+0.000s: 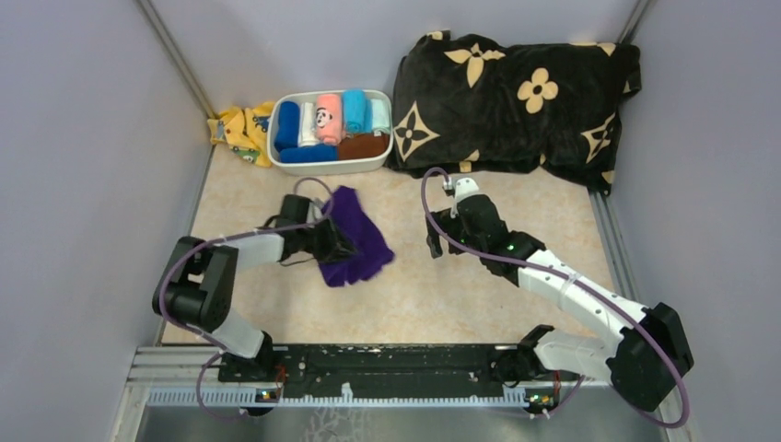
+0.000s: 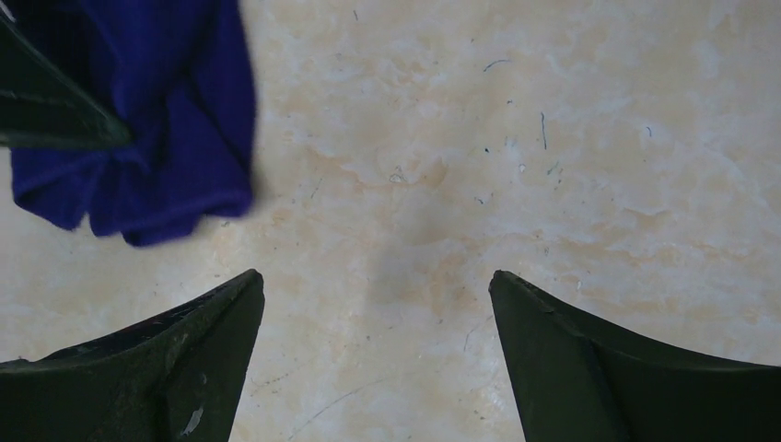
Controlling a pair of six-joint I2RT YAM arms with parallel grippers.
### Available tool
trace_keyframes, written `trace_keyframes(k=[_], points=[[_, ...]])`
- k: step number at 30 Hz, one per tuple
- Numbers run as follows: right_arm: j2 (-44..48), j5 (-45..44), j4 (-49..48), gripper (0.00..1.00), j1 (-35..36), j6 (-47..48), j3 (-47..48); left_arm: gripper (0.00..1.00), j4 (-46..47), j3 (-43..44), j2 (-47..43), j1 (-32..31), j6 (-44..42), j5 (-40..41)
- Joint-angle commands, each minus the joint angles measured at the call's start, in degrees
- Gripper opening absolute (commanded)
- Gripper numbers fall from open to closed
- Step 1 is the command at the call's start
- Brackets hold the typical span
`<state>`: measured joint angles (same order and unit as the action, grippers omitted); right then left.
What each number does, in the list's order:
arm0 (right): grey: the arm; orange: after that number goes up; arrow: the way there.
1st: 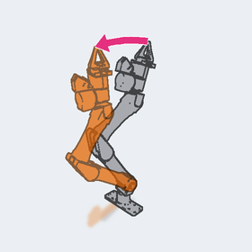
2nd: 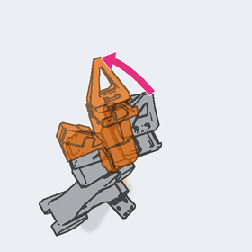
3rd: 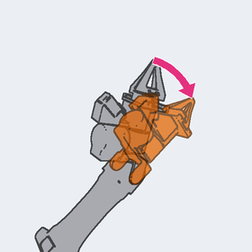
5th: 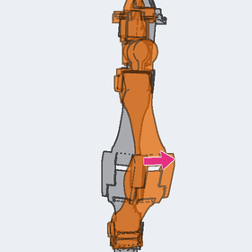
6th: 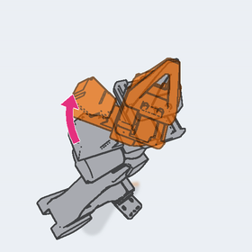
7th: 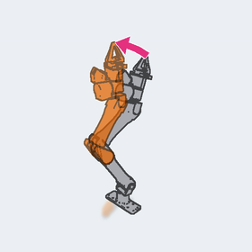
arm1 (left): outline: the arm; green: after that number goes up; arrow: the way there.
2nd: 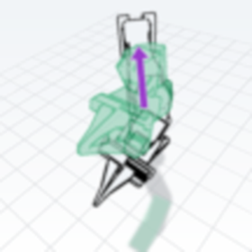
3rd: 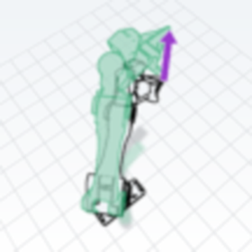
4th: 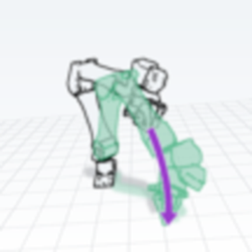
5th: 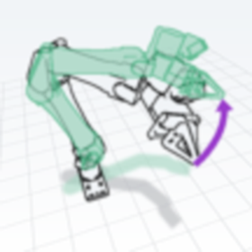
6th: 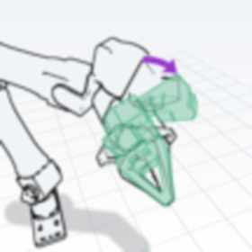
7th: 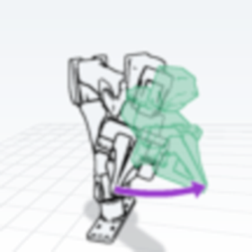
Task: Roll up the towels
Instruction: Flatten out the towel at the center of the board.
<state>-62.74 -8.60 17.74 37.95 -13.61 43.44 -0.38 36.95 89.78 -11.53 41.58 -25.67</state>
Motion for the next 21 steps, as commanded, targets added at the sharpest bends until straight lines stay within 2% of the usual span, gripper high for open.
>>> trace_keyframes(k=[1,4,9,15,21], points=[[-0.73,2.08,-4.29,0.92,-0.69,-1.69,-0.33,0.43,-0.03,5.06,3.25,-13.29,8.84,-2.49],[-1.26,3.08,-4.15,0.91,-0.7,-2.37,-0.41,0.49,-2.41,13.12,4.09,-18.47,6.21,-1.13],[-1.83,4.63,-3.22,0.91,-0.77,-4.12,-0.81,0.58,-9.52,15.62,-1.84,-19.1,0.44,7.69],[-4.13,10.36,-2.08,0.83,-0.69,-7.05,-1.01,0.6,-17.06,12.93,-8.12,-20.99,-9.39,15.01],[-7.65,15.86,-2.75,0.72,-0.68,-10.14,-1.13,0.61,-25.04,11.21,-9.91,-26.07,-11.32,22.53]])
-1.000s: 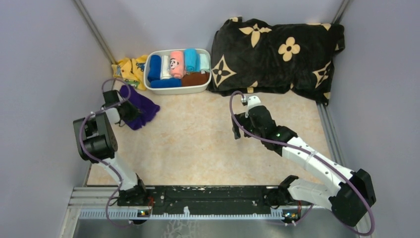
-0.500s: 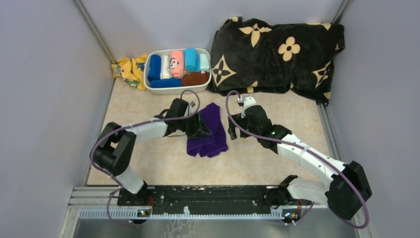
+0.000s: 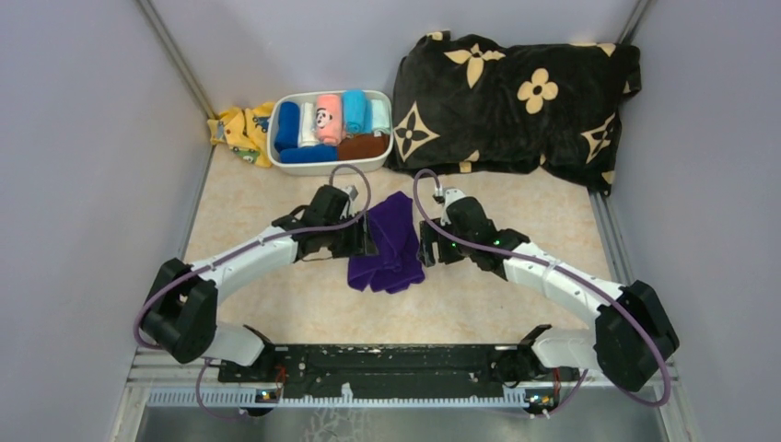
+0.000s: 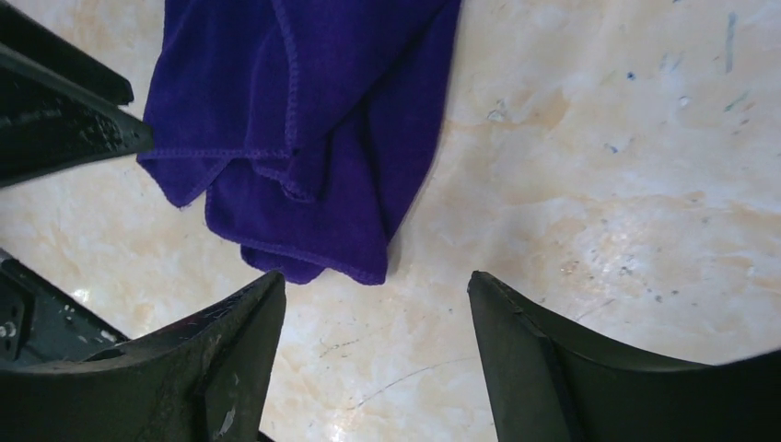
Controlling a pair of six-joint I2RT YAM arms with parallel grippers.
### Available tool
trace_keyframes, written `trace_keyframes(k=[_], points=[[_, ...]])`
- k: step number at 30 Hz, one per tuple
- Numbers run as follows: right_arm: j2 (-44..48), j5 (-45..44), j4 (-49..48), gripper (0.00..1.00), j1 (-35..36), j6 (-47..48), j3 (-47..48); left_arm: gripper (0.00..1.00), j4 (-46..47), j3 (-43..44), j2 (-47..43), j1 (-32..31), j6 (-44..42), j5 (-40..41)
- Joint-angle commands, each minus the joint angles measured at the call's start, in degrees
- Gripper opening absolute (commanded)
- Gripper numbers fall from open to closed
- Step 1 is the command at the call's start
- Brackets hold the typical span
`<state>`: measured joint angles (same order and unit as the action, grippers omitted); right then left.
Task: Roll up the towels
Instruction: Flatten out the towel at the center of the board.
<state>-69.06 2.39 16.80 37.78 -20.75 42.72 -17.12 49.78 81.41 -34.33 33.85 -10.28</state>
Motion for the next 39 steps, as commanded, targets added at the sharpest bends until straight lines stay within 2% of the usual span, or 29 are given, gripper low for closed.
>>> trace_keyframes(k=[1,8,21,26,31,33,35,36,37,39], points=[[-1.61,5.22,-2.54,0.72,-0.59,-3.45,-0.7,0.61,-9.62,-2.15,-1.92,-4.27,-3.15,8.67],[-4.49,8.59,-5.0,0.68,-0.56,-4.78,-1.95,0.61,-10.33,-8.17,-2.98,-6.58,1.71,12.48],[-5.93,13.23,-7.69,0.65,-0.51,-4.78,-4.23,0.55,1.47,-15.93,-0.4,-7.27,8.48,14.21],[-8.42,13.15,-10.37,0.65,-0.36,-5.14,-5.37,0.38,4.21,-16.94,2.35,-7.76,8.95,14.16],[-13.16,12.65,-14.44,0.65,-0.22,-5.34,-5.92,0.01,1.57,-16.04,-0.39,-7.75,8.27,16.97],[-15.47,12.95,-15.95,0.63,0.0,-5.14,-5.6,0.0,-0.28,-14.95,-3.24,-7.73,6.99,18.8],[-17.64,13.99,-17.44,0.59,0.17,-5.48,-5.18,0.0,-2.94,-13.09,-5.82,-7.69,6.09,20.54],[-18.56,14.71,-18.06,0.52,0.19,-5.71,-4.92,0.0,-4.73,-11.75,-6.89,-7.56,5.54,21.52],[-19.2,15.1,-18.02,0.45,0.19,-5.7,-4.62,0.0,-6.59,-10.26,-8.0,-7.43,4.95,22.49],[-19.23,13.22,-15.55,0.23,0.06,-4.95,-3.47,0.0,-10.24,-6.88,-10.25,-7.15,3.2,25.35]])
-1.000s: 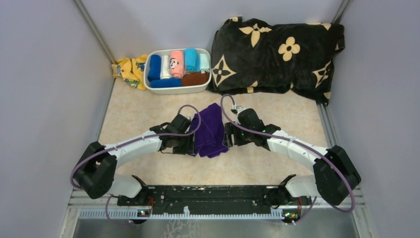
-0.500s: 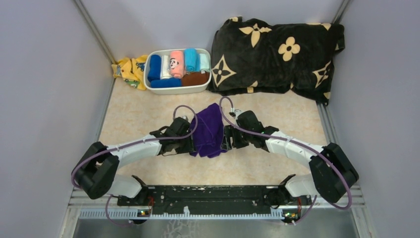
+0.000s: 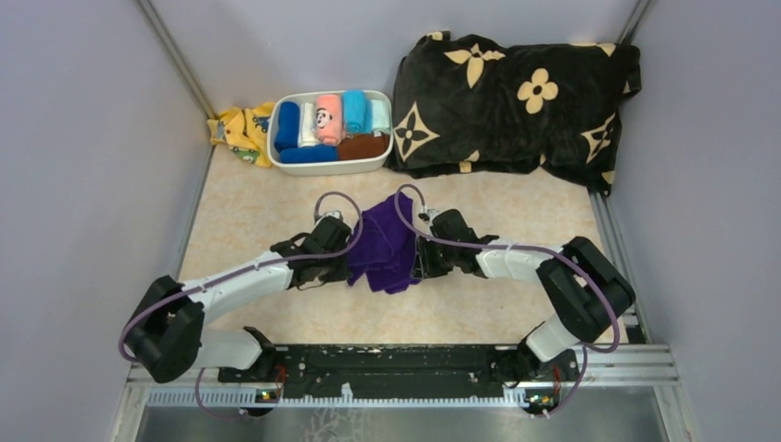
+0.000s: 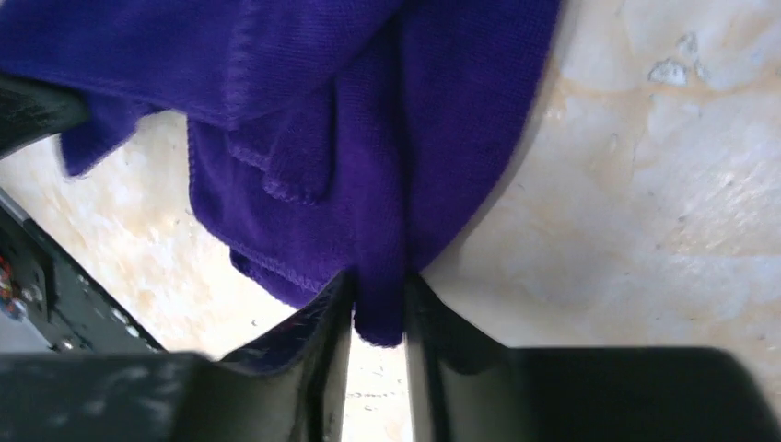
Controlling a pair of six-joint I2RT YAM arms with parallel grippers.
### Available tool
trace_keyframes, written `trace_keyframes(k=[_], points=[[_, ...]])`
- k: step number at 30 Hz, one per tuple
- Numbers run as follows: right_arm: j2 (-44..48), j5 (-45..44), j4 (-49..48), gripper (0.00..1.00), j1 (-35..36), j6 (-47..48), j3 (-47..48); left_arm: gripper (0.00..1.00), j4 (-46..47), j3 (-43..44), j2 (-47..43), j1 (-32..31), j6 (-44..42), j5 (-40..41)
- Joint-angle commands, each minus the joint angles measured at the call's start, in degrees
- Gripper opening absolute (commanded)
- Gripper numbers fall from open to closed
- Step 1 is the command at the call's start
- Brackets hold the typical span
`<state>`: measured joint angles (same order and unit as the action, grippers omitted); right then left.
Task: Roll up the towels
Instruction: Flatten out the towel at the center of the board.
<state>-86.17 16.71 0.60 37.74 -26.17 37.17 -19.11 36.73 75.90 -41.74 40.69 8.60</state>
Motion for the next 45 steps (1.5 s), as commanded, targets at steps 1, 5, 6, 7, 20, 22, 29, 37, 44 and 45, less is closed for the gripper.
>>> trace_keyframes(k=[1,5,6,7,20,22,29,37,44,45], points=[[-1.4,-2.9,2.56,0.13,-0.11,1.42,2.91,0.0,-9.93,7.83,-5.91,0.52,-4.4,8.03],[4.01,-12.8,16.16,0.0,-5.43,7.54,10.11,0.0,-14.55,13.83,-11.39,3.39,-9.38,14.43],[5.35,-15.05,19.64,0.0,-7.19,9.39,12.54,0.0,-15.64,15.54,-12.66,4.51,-10.71,15.38],[6.76,-17.05,22.81,0.0,-8.89,11.36,15.3,0.0,-16.69,17.26,-14.03,6.07,-12.29,15.84],[8.3,-25.04,33.93,0.32,-17.26,15.84,31.92,0.0,-23.67,21.77,-22.56,17.54,-18.69,13.39],[7.48,-30.23,34.52,0.48,-17.26,13.0,29.06,0.0,-22.81,19.73,-23.24,17.77,-17.62,11.81],[8.16,-11.69,24.27,0.51,-16.99,11.49,18.42,0.0,-21.05,17.61,-22.12,17.9,-16.53,7.81],[2.04,-11.82,18.3,0.55,-9.06,10.87,16.42,0.0,-21.03,20.73,-21.39,18.56,-18.78,11.24],[-0.83,-26.42,20.28,0.46,-8.9,4.8,14.51,0.0,-20.49,21.81,-20.9,19.46,-20.02,12.52],[-0.69,-26.71,20.08,0.42,-8.95,4.93,14.05,0.0,-20.45,21.74,-20.87,19.49,-20.03,12.38]])
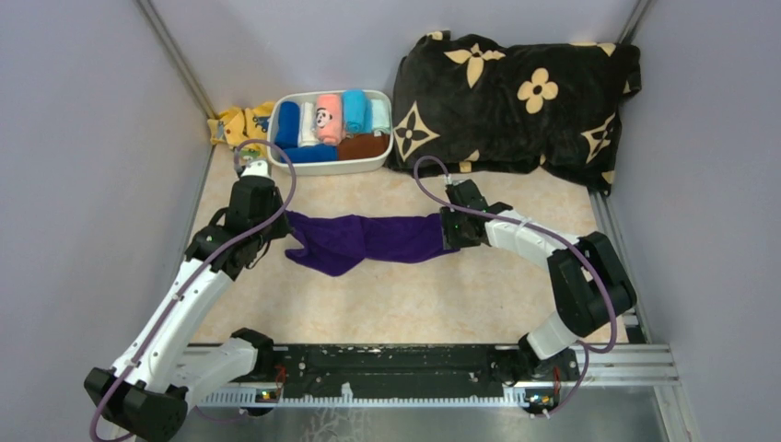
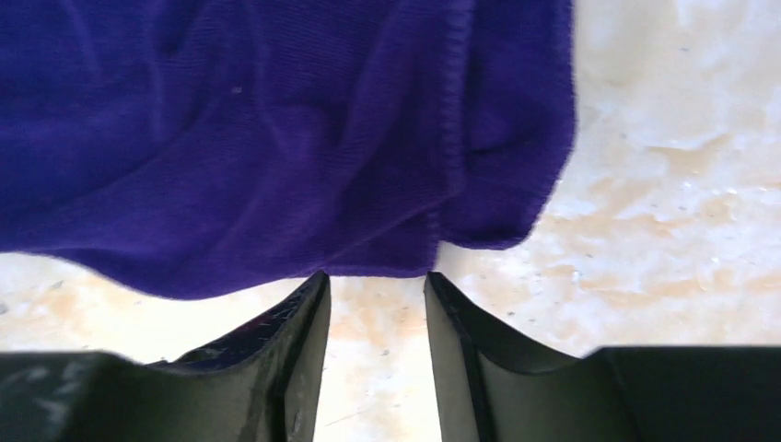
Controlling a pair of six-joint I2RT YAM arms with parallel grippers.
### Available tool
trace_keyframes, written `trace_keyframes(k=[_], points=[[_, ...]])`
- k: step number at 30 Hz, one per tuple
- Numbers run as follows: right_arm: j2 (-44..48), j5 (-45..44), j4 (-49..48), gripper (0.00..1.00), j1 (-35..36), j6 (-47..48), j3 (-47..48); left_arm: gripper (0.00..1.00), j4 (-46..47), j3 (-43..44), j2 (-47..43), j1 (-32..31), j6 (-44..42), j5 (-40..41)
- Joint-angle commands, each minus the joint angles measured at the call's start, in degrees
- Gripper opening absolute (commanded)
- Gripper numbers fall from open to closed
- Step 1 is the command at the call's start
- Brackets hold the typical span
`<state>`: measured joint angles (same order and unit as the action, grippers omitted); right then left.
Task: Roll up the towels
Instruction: Flatten out the towel at the center of the board.
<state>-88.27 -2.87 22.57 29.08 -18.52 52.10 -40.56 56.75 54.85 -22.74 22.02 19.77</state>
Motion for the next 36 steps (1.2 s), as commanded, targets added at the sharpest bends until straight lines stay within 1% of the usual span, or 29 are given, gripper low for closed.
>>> trace_keyframes(k=[1,5,8,11,15,16,20,21,24,27,29,31,34,36], points=[[1.16,-7.15,-1.98,0.39,-0.26,-2.48,-0.98,0.0,1.05,1.63,0.21,0.56,-1.31,1.1],[-1.66,-6.68,-2.08,0.31,-0.25,-2.39,-0.37,0.0,1.32,1.43,0.45,0.77,-1.56,0.67],[-3.23,-6.73,-2.67,0.3,-0.25,-3.56,-0.02,0.0,1.44,1.58,0.7,1.08,-1.88,0.54],[-4.6,-7.9,-1.18,0.29,-0.25,-5.01,0.53,0.0,1.55,1.63,1.09,1.16,-2.02,0.3],[-4.91,-6.98,-0.82,0.28,-0.18,-6.11,-0.95,0.0,2.09,1.56,1.59,1.36,-2.18,0.27],[-5.07,-7.01,-0.73,0.27,-0.23,-6.17,-1.25,0.0,2.21,1.58,1.78,1.48,-2.36,0.39],[-5.1,-9.6,2.12,0.04,-0.25,-5.65,-0.68,0.0,2.6,2.23,2.63,3.1,-3.76,1.57],[-4.24,-10.8,3.58,0.0,-0.25,-5.2,-0.12,0.0,2.73,2.49,3.05,3.96,-4.18,1.89],[0.51,-13.57,8.08,0.0,-1.4,-3.61,1.22,0.0,4.63,3.25,5.03,7.39,-5.93,2.76],[6.5,-12.89,12.11,0.0,-5.19,-2.29,1.24,0.0,7.79,4.3,8.67,11.08,-7.38,3.4],[9.96,-12.43,14.58,0.0,-7.8,-1.17,1.02,0.0,10.46,5.11,12.14,13.51,-7.87,2.47],[12.58,-13.17,16.89,0.0,-8.92,0.32,0.88,0.0,12.08,6.02,15.44,15.36,-8.08,1.31],[14.74,-14.29,17.94,0.0,-9.33,0.73,0.0,0.0,13.95,6.53,20.58,17.2,-7.71,0.67],[15.77,-14.32,17.72,0.0,-9.63,0.24,-0.9,0.0,14.32,7.05,24.13,18.42,-6.55,-1.13]])
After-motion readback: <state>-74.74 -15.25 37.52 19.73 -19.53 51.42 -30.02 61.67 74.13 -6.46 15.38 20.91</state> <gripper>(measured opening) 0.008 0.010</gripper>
